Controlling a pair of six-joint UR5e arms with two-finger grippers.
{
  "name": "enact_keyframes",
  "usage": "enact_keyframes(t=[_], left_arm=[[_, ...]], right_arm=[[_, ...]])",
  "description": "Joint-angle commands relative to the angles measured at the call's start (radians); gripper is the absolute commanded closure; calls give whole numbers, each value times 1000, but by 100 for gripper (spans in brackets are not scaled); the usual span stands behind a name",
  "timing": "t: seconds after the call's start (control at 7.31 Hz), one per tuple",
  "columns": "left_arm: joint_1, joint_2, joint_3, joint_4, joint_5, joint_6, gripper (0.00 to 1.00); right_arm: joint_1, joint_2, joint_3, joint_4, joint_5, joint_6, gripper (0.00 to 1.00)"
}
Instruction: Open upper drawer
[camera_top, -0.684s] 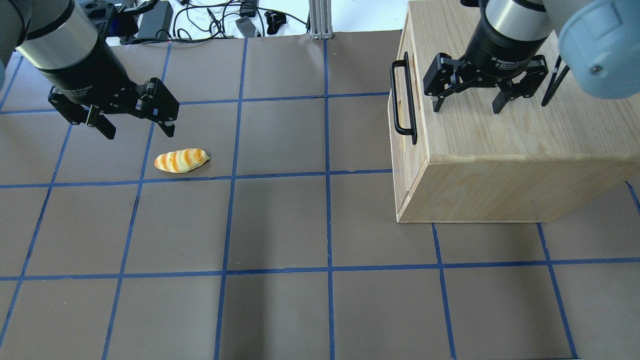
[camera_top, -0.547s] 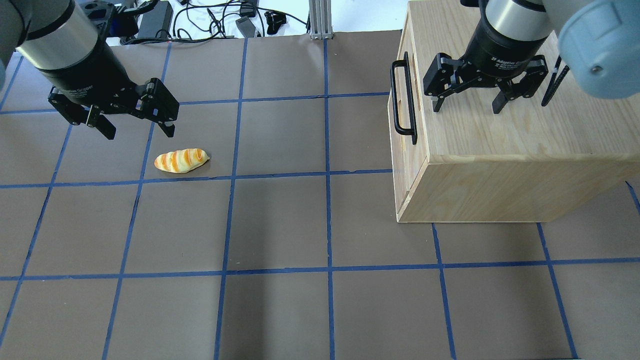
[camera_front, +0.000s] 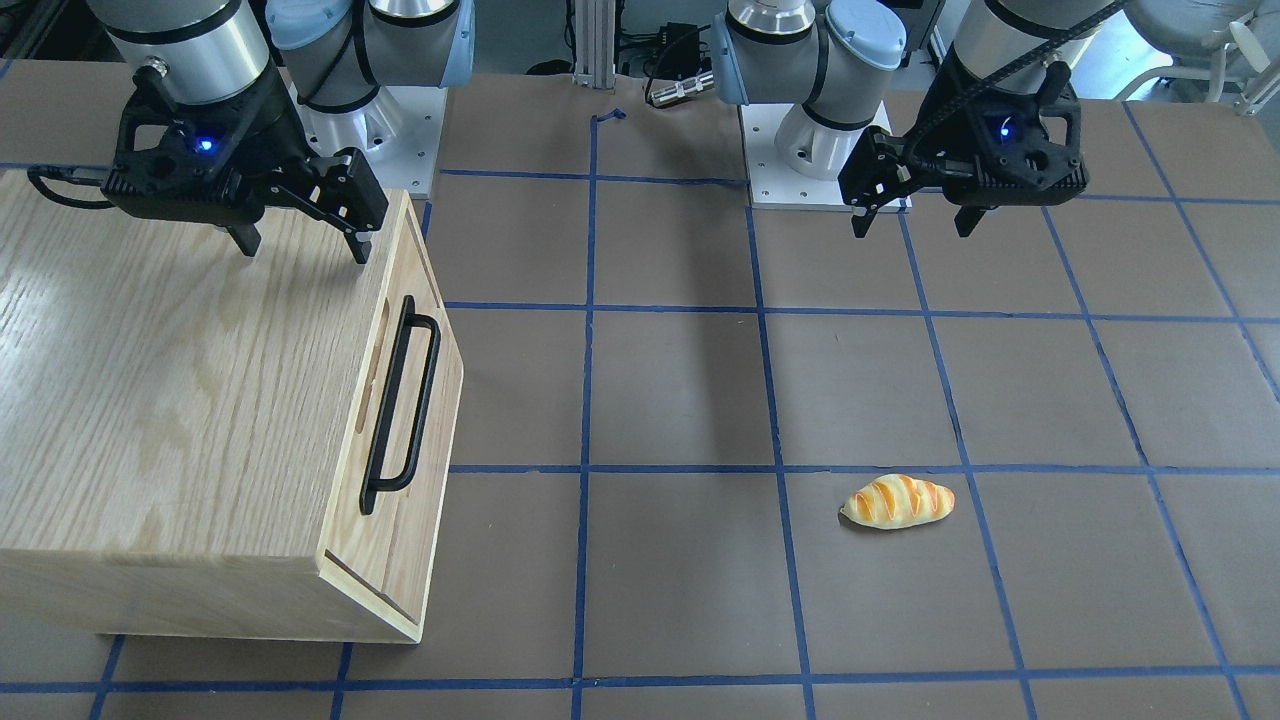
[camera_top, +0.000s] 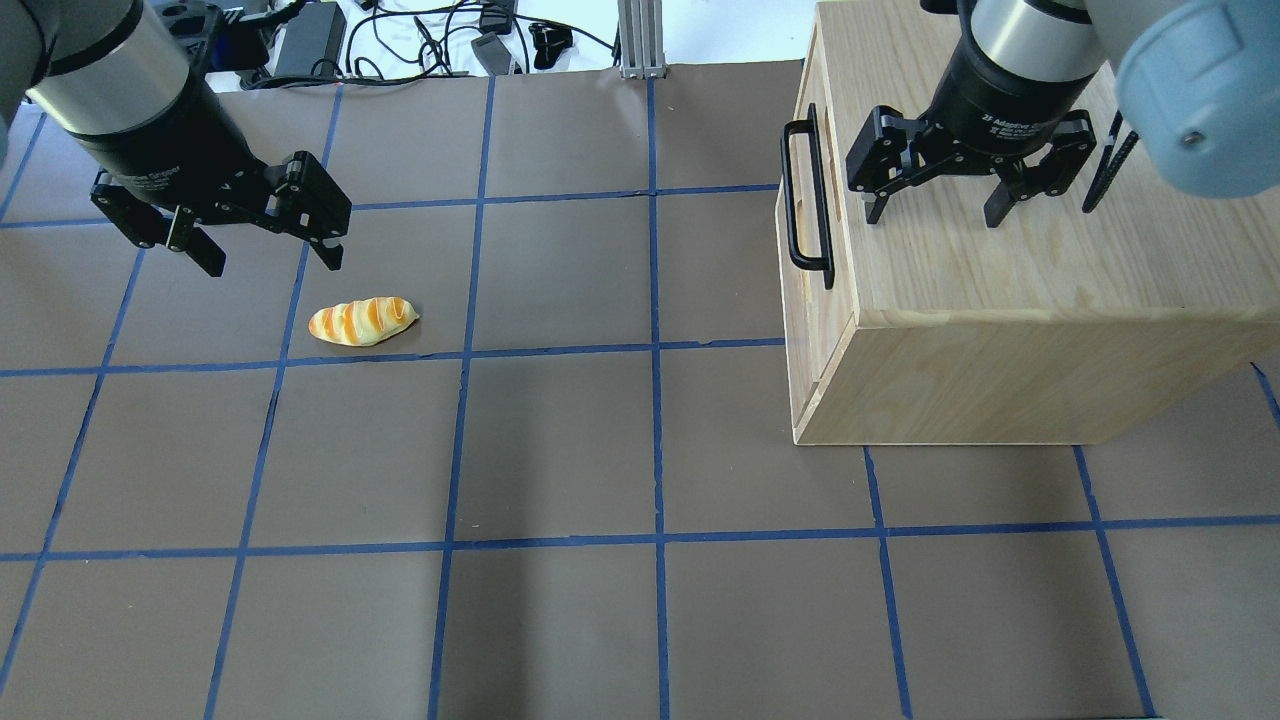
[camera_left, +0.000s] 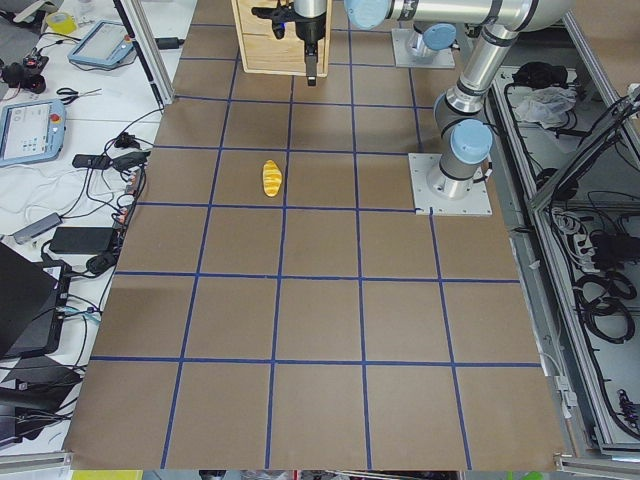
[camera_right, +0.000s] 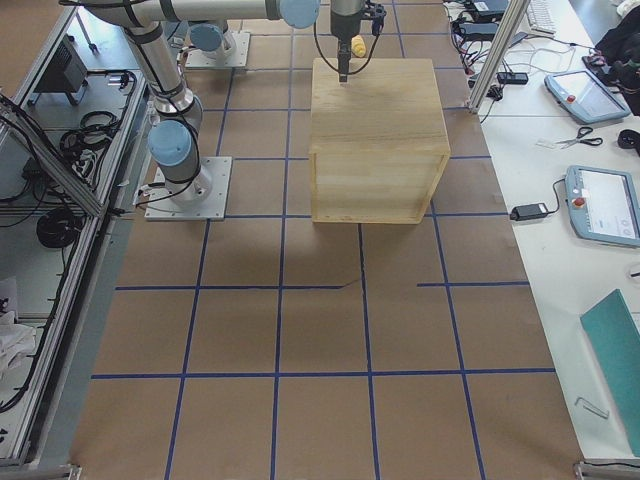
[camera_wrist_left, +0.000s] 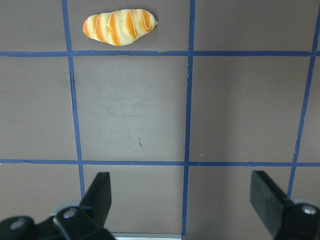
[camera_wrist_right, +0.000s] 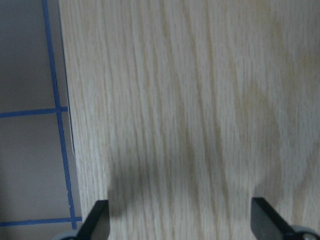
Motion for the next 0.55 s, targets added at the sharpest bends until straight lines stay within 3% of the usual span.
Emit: enact_keyframes(t=[0.0, 0.41], left_arm=[[1, -5, -4, 0, -3, -1, 0], [6, -5, -6, 49, 1, 17, 0]], right_arm=[[0, 0, 0, 0, 0, 0, 0], [0, 0, 0, 0, 0, 0, 0]])
